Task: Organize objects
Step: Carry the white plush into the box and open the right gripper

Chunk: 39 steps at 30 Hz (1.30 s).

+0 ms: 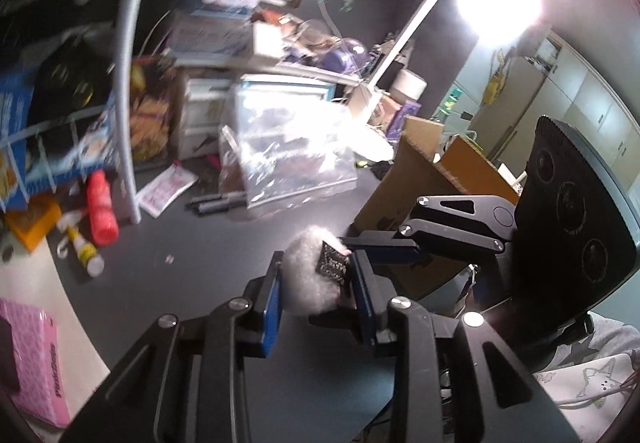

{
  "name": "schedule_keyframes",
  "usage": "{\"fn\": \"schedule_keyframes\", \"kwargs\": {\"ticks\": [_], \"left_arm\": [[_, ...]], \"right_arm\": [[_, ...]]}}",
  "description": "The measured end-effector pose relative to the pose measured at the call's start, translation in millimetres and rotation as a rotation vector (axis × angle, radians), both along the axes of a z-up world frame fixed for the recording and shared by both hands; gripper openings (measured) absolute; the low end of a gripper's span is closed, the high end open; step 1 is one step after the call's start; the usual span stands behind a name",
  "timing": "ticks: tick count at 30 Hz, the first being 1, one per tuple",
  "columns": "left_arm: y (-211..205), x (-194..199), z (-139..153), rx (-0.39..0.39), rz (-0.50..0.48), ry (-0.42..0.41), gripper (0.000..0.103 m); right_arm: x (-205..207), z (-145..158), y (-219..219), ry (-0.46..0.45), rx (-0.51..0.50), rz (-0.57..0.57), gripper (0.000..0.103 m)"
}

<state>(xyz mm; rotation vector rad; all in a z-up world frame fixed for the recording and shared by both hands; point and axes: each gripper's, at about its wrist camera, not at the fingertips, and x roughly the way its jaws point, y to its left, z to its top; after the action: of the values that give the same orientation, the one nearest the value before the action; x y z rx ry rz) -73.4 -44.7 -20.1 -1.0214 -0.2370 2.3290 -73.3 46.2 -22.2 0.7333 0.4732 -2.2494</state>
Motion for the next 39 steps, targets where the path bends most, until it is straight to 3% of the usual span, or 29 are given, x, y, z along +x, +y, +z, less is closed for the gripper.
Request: {"fn": "schedule_keyframes", "kwargs": {"ticks": [8,15,28,36,38,39], "left_arm": [[47,-14,45,-0.029,-0.08,0.078,0.028],[100,-36,67,-0.062,-0.178,0.09,0.028],[194,-72,60,-0.077,-0.324,0.036,0.027],[221,-80,45,-0.092,-0.362,0.003,0.03],[224,-79,44,-0.099,-0.354,0.009,0.037],[224,-79,44,-0.104,-0.35,0.012,0.046]], "right_arm": [[9,39,41,0.068,-0.018,-0.09,0.028],[10,60,87,0.09,-0.009,-0.183,0.028],[6,61,174,0.012,0.008,-0.342,0.028],[4,47,200,-0.062,0.024,-0.387,0.03],[5,45,203,-0.064,0.029,-0.394,0.036],[7,45,204,-0.06,0.03,-0.399,0.048]]}}
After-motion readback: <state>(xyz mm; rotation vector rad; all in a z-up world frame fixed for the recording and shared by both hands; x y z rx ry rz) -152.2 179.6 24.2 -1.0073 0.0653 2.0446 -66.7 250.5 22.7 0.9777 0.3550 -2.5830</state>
